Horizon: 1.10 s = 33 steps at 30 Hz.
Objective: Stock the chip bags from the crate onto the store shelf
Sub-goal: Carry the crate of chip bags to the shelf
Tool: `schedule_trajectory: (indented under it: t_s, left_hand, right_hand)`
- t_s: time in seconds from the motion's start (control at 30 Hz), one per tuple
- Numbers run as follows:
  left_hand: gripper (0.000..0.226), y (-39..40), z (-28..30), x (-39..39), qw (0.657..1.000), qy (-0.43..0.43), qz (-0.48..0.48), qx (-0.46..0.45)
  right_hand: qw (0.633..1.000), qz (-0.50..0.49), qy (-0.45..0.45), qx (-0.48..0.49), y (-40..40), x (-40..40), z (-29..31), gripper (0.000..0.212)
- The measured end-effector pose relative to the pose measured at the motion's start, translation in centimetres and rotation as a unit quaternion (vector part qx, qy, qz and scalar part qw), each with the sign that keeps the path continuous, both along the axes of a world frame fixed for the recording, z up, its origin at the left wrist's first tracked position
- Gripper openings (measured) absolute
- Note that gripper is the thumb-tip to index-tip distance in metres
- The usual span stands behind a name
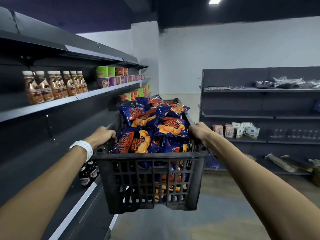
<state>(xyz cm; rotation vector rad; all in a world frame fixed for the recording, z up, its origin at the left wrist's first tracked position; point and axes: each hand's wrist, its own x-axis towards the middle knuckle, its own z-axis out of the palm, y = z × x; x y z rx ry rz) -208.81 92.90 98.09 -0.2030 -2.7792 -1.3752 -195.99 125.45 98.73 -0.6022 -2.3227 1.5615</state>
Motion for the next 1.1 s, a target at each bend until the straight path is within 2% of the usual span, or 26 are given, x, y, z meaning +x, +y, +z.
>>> schedule_trajectory:
  t_s: [0.17, 0.27, 0.33, 0.5, 0.7, 0.87, 1.1]
  left_hand:
    - [0.021, 2.7, 0.0, -9.9, 1.0, -0.002, -0.008, -0.009]
    - [0.015, 4.1, 1.2, -15.7, 1.0, -0.006, -0.027, -0.007]
    - [0.02, 5.3, 1.9, -18.8, 0.999, -0.012, -0.029, -0.018]
    - [0.018, 8.6, 3.3, -26.5, 0.999, -0.014, -0.025, -0.028]
    - [0.013, 12.4, 2.7, -35.7, 0.999, -0.015, -0.023, -0.033]
    - [0.021, 17.6, 3.0, -44.1, 0.999, -0.011, -0.016, -0.032]
    - [0.021, 22.5, 2.7, -54.5, 0.999, -0.007, 0.0, -0.031]
  right_hand:
    - [1.0, 0.009, -0.005, 0.001, 2.9, -10.2, 0.3, 0.023]
    - [1.0, 0.01, -0.012, -0.002, 4.7, -16.0, 1.2, 0.021]
    - [1.0, 0.008, -0.017, -0.005, 5.8, -19.3, 1.6, 0.018]
    - [0.999, 0.018, -0.031, -0.026, 8.9, -26.8, 2.5, 0.016]
    - [0.999, 0.017, -0.019, -0.019, 13.2, -36.8, 2.6, 0.015]
    - [0.999, 0.035, -0.021, -0.024, 18.2, -45.5, 2.9, 0.018]
    - [0.997, 0.054, -0.034, -0.031, 23.9, -56.7, 3.1, 0.015]
